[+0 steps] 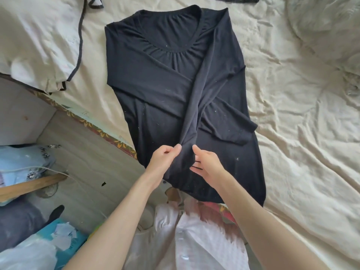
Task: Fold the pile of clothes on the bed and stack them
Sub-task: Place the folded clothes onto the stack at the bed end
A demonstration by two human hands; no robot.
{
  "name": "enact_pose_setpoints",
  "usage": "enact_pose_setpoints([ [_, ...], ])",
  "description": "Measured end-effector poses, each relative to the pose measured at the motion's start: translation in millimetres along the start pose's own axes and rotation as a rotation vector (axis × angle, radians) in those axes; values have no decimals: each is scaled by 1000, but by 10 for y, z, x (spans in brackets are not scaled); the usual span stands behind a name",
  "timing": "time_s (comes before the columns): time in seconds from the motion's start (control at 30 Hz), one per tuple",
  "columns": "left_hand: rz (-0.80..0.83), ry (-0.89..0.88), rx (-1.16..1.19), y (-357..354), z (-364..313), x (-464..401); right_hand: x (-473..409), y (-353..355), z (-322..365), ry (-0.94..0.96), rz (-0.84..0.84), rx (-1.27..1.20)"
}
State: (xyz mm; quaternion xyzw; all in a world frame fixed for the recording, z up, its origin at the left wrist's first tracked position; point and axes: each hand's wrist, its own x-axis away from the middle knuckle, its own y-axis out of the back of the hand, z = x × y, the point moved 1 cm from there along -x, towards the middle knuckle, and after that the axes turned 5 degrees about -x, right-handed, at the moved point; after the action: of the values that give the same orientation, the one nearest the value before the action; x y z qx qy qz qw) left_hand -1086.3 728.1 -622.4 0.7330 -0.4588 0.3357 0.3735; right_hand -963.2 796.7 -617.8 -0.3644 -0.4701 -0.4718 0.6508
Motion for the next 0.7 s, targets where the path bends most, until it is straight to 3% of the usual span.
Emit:
enact_pose_setpoints([
  [0.1,-86,10,9,170,60,-31,18,-135,-80,-92,47,-255],
  [0.2,-33,-37,6,383,75,-54,55,-258,-93,-75,44,-416],
  [0.33,6,-12,31,683,70,-99,104,-398,-142,184,-106,-174],
  [0.53,-126,-119,101,944,144,-179,166,-642,-261,465,-183,160],
  [0.6,-167,-139,124,961,212,-223,124,-700,-283,447,-187,171],
  [0.7,-204,-109,43,948,331,-309,7,-729,-321,257,-130,67],
])
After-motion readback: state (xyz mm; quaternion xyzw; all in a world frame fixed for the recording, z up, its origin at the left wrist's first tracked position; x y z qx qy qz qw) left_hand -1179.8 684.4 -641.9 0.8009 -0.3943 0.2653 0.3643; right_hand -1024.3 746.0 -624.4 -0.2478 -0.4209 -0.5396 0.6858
